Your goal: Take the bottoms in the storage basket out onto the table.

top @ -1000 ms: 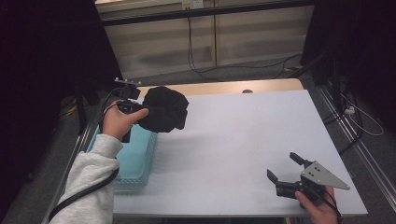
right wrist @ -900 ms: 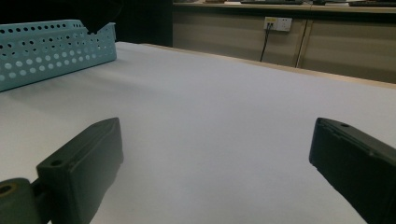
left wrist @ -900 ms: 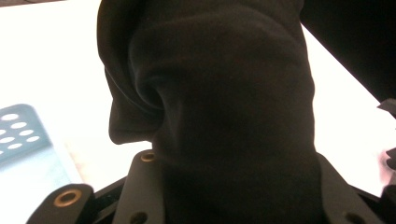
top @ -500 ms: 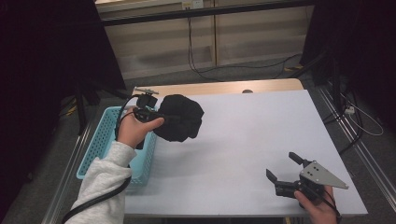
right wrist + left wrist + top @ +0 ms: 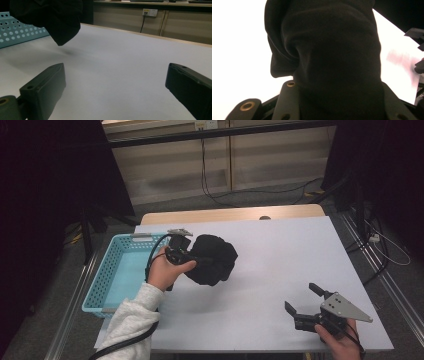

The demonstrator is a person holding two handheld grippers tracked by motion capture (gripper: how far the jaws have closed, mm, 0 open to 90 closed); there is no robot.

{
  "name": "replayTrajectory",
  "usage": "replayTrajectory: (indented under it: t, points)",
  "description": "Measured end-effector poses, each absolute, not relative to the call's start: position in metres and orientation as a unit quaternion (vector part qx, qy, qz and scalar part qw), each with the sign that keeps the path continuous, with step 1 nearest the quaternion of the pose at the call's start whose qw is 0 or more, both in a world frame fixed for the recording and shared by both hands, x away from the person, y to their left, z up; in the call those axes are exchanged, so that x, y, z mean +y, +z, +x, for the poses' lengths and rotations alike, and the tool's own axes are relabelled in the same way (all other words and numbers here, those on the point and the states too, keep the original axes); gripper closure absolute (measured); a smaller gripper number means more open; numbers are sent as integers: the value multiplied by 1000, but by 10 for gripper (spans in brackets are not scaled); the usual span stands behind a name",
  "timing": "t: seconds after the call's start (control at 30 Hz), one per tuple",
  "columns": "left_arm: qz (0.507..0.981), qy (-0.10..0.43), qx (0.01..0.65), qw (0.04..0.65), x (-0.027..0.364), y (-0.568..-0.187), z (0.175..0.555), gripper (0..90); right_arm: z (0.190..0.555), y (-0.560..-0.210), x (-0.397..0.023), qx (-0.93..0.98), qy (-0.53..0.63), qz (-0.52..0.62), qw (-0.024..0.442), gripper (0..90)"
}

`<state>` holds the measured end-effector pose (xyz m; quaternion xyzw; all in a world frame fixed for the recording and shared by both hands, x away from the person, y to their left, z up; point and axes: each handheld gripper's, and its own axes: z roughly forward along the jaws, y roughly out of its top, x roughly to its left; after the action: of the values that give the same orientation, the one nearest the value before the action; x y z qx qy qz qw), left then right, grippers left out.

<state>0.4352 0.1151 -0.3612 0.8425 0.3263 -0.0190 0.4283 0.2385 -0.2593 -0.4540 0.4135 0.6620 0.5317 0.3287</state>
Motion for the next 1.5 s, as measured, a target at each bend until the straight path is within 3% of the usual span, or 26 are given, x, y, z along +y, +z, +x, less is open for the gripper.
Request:
replayTrajectory:
  t: [0.8,1.2,1.33,1.5]
  points:
    - [857,-45,286,425,80,-425,415,601,238,-454,-259,665,530,412,327,22]
    - [857,-38,284,428,79,-438,411,563,239,-455,-259,666,529,414,325,22]
    - [849,-36,296,437,82,-439,411,448,240,-455,-258,666,530,412,325,22]
    - [836,-5,323,443,92,-436,408,225,241,-455,-257,668,530,409,323,22]
